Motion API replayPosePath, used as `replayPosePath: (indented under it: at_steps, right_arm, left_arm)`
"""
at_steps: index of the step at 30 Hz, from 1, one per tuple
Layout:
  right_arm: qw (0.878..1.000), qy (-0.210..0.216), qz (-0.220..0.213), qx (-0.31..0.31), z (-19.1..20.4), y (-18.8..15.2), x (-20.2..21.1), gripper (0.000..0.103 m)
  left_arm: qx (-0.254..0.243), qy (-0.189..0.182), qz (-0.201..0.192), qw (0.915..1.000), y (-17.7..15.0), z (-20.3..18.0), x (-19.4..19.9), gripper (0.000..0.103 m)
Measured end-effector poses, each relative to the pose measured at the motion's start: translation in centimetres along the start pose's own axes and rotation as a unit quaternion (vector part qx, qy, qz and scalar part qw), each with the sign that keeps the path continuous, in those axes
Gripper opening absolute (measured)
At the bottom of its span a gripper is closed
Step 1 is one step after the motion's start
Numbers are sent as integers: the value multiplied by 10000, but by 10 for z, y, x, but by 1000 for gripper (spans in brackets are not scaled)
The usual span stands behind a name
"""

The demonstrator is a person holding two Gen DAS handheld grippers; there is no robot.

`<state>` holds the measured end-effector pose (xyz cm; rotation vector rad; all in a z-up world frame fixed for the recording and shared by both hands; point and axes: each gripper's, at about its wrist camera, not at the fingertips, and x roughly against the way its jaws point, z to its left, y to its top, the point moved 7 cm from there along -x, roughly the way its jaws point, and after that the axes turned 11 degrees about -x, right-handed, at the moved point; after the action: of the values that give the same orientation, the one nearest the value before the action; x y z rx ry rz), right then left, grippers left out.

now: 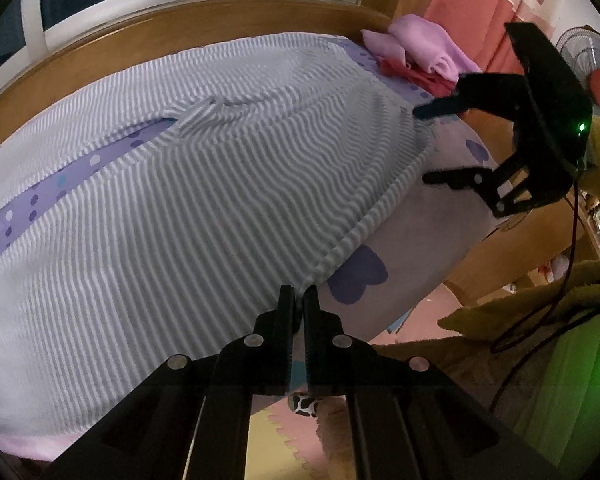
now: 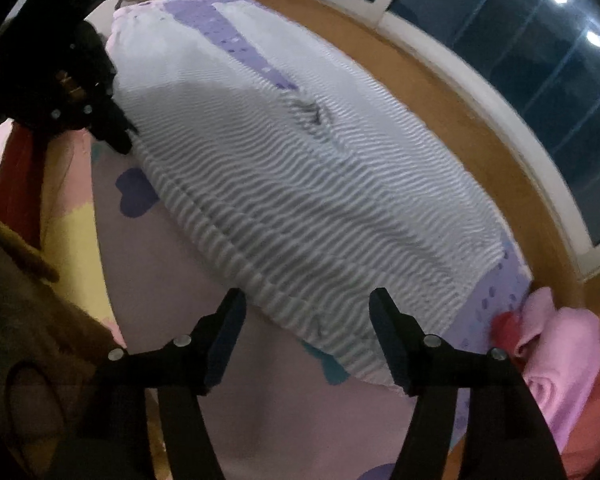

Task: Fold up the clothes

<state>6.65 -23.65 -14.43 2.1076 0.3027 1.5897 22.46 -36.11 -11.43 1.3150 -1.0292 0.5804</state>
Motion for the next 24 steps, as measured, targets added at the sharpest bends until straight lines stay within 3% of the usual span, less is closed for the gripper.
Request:
replayPosePath:
  at_steps: [2,3,4,6,14,17,20,24]
  right_arm:
    - [9998,104,188,19,4,-5,-6,46]
    - [9997,78,223,21,5,-6,-8,21]
    - [9997,36,251,20,6,-7,-9,4]
    - [9998,-11,203,1,6,-7,-7,4]
    - [9972,50,-358,-657,-12,10,28,3]
    - [9957,-51,-504,-774,-15,14,36,3]
    - [9915,-57,-689,-1105,-24,17,44,3]
    - [9853,-24,-901,-1453,-24,18,57,3]
  left_arm:
    - [-19,34,28,10000,-1,-1,-1,8]
    - [-57,64,57,9999,-1,-2,-3,11]
    - [-88,86,80,9999,0,-3,-5,17]
    - [-68,54,59,9999,2,-6,-6,26]
    - [-81,595,42,9982,3,-2,-5,27]
    - [297,943,-110,9950,1,15,0,27]
    - [784,1039,-411,9906,-4,33,12,27]
    - [897,893,-919,9877,-5,31,38,13]
